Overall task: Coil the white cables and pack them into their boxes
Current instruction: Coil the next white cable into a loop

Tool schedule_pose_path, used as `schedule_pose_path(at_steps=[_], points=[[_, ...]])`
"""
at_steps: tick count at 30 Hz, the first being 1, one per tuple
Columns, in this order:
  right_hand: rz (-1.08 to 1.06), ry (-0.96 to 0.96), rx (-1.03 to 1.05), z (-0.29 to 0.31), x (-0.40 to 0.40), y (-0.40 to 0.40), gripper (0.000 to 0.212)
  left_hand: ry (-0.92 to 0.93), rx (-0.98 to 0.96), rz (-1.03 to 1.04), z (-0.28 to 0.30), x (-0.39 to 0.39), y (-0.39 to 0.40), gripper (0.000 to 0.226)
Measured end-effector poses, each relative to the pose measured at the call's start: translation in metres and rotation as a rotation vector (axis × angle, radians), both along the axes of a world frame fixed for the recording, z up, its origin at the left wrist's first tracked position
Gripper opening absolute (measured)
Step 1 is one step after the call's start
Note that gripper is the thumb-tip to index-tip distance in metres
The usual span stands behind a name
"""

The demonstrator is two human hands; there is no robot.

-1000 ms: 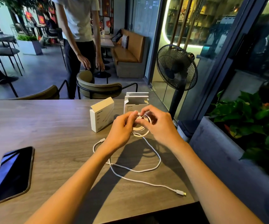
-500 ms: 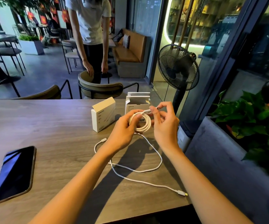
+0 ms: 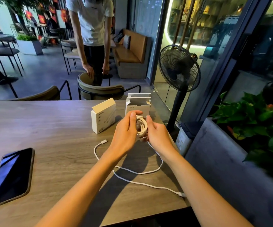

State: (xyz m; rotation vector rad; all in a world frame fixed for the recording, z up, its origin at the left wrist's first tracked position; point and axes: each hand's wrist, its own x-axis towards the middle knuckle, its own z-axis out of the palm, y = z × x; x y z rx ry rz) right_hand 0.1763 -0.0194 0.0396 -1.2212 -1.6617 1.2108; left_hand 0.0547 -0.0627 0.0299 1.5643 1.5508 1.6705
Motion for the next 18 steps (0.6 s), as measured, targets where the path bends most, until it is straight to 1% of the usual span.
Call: schedule_pose_path(at_steps=[2,4,5,6,8,10,12,14,16,18], points=[[0.08,0.053,-0.07,0.01,0.001,-0.004,0.065,0.078,0.062,0.048,0.004,0.002,-0.001,0.033],[0.178,0.057,-0.051,0.017,0.002,-0.007,0.073,0.154,0.112,0.065,0.004,0.002,0.0,0.03],[0.224,0.041,-0.018,0.018,0.003,-0.008,0.07,0.181,0.122,0.06,0.002,0.001,0.001,0.028],[0.255,0.028,0.012,0.016,0.003,-0.008,0.063,0.199,0.122,0.053,-0.001,-0.001,0.003,0.027],[0.256,0.018,0.045,0.014,0.005,-0.008,0.049,0.225,0.115,0.041,-0.005,-0.006,0.005,0.027],[0.231,0.016,0.068,0.011,0.008,-0.007,0.045,0.235,0.103,0.023,-0.007,-0.009,0.003,0.027],[0.22,0.027,0.064,0.009,0.01,-0.007,0.043,0.196,0.076,-0.002,-0.007,-0.009,0.002,0.031],[0.208,0.073,-0.002,0.009,0.008,-0.009,0.045,0.191,0.061,-0.017,-0.007,-0.01,0.002,0.036],[0.209,0.155,-0.104,0.008,0.006,-0.01,0.048,0.235,0.046,-0.013,-0.005,-0.013,0.002,0.041],[0.211,0.206,-0.172,0.011,0.004,-0.012,0.047,0.275,0.024,-0.015,-0.002,-0.018,0.001,0.052]])
